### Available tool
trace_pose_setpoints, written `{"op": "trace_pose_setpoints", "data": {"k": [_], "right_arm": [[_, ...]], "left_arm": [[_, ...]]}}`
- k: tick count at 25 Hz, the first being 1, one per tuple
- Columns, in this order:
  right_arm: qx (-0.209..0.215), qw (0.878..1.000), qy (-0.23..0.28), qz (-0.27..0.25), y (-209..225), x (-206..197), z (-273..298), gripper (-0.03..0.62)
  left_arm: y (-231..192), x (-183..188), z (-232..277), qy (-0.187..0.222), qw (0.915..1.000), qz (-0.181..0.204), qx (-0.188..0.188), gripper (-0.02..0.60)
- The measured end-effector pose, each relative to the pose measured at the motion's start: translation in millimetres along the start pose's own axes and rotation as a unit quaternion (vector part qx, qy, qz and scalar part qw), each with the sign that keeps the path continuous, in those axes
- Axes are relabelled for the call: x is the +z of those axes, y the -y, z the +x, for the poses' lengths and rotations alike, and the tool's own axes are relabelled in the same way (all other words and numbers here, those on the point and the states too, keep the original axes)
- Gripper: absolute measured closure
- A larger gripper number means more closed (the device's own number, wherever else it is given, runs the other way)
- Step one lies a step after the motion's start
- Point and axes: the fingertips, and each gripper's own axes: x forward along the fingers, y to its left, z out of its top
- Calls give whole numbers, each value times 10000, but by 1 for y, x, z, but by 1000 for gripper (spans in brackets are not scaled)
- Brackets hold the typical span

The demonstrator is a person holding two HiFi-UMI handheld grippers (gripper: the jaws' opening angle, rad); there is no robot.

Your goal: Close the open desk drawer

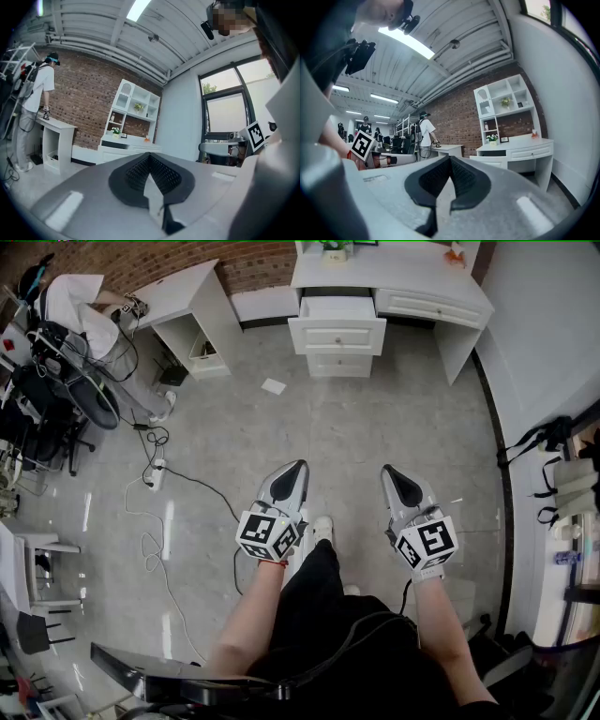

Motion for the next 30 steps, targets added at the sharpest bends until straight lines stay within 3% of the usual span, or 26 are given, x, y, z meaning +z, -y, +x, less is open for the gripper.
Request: {"op": "trace_pose_setpoints", "data": {"k": [15,30], "right_arm": [[-188,9987,-463,58,83,-17,164,592],[-452,9960,-567,516,144,-35,258,592]], "left_arm": [[-135,12,134,-287,9994,-171,-55,583],[-208,3,214,-558,9975,-348,-247,581]]}}
